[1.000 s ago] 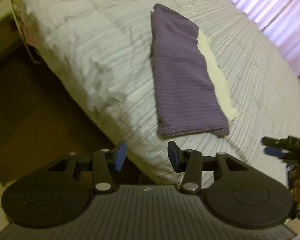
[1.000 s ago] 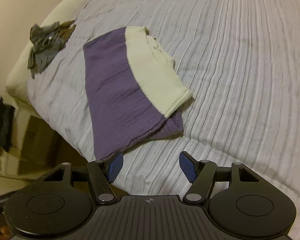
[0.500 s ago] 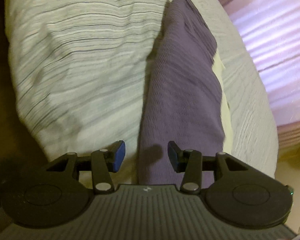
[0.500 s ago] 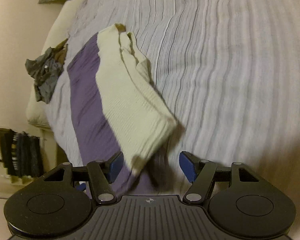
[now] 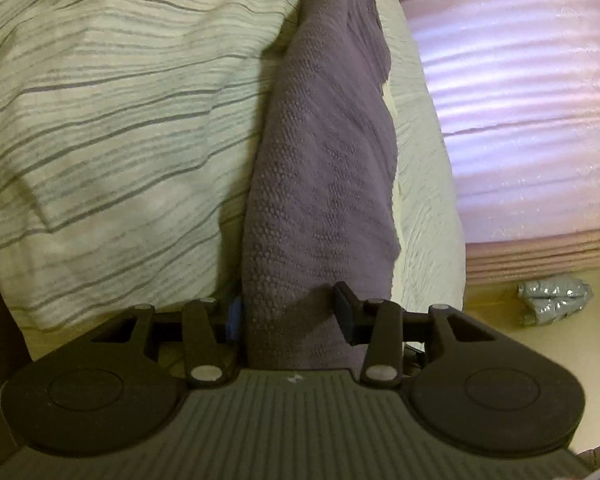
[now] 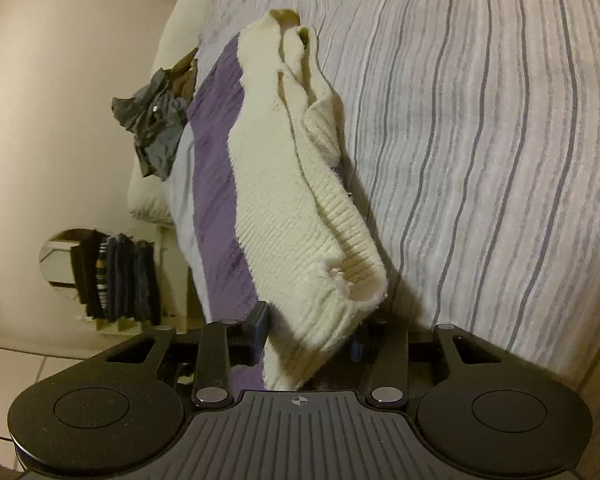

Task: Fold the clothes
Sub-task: 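Grasp the purple end with the left gripper while the right gripper grasps the cream cuff end, then lift the strip end and fold it over onto the other half with both grippers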

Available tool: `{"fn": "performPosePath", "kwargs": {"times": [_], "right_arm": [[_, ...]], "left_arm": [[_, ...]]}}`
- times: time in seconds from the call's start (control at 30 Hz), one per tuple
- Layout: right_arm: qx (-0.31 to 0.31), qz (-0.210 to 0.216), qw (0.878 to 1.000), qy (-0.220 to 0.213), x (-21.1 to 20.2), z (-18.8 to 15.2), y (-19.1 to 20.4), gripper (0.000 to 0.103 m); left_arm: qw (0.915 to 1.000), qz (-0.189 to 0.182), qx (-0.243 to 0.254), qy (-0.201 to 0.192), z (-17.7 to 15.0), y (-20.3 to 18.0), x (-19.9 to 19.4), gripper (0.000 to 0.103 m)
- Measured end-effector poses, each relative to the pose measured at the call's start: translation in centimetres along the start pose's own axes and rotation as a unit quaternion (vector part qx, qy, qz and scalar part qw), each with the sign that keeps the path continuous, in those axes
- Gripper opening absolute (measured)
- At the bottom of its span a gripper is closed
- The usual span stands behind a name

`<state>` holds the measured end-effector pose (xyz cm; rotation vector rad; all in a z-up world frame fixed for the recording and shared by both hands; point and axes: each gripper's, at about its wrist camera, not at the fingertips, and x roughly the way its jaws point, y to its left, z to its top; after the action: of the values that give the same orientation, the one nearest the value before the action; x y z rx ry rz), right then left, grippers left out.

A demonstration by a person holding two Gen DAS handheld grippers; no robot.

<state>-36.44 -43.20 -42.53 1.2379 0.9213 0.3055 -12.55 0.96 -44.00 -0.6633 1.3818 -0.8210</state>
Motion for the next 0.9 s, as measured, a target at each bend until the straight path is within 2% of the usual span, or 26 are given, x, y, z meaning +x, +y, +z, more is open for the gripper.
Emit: {"fn": "performPosePath", "kwargs": {"times": [0.07,0.13,0.17,0.2,0.3,0.5,0.6,0.7,0.83,0.9], "right_arm": [[-0.007,0.002,1.0,0.014,0.2,0.5,0.0,0.042],[-0.015,0.003,1.0,0.027,0.9,0.9,0.0,0.042],[-0.017,-0.001,0.999,0.032,1.3,1.0,0.1,0.036],[-0.019,-0.004,0.999,0.036,1.6,1.2,0.2,0.028],[-0.037,-0.016,0.999,0.034,1.4,0.8,0.7,0.021],[-0.054,-0.023,0.998,0.008,0.4,-0.8,2.8,0.017],[-0.048,-0.016,0.999,0.01,-0.5,-2.2,4.0,0.017],[-0.028,-0.014,0.999,0.026,-1.8,-4.8,4.7,0.017],[0.045,-0.031,0.997,0.057,-3.0,-9.6,3.4,0.017],[0.079,-0.043,0.994,0.06,-3.2,-10.8,3.2,0.017]], "left_arm": [[0.9996,-0.013,-0.023,-0.004,0.8,0.9,0.4,0.037],[0.9994,-0.018,-0.029,-0.007,1.6,1.2,0.7,0.028],[0.9994,-0.02,-0.029,-0.006,2.0,1.3,0.8,0.024],[0.9995,-0.022,-0.024,-0.002,2.1,1.3,0.9,0.014],[0.9995,-0.032,-0.006,-0.001,2.1,0.9,0.6,0.009],[0.997,-0.069,0.014,-0.032,0.6,-1.2,-1.6,0.008],[0.9957,-0.087,0.012,-0.03,-0.8,-2.1,-3.3,0.007],[0.9966,-0.081,-0.015,-0.003,-3.5,-1.9,-5.1,0.008],[0.9941,-0.049,-0.091,0.033,-7.4,-0.1,-7.4,0.008],[0.9928,-0.049,-0.105,0.032,-7.2,-0.4,-7.8,0.008]]}}
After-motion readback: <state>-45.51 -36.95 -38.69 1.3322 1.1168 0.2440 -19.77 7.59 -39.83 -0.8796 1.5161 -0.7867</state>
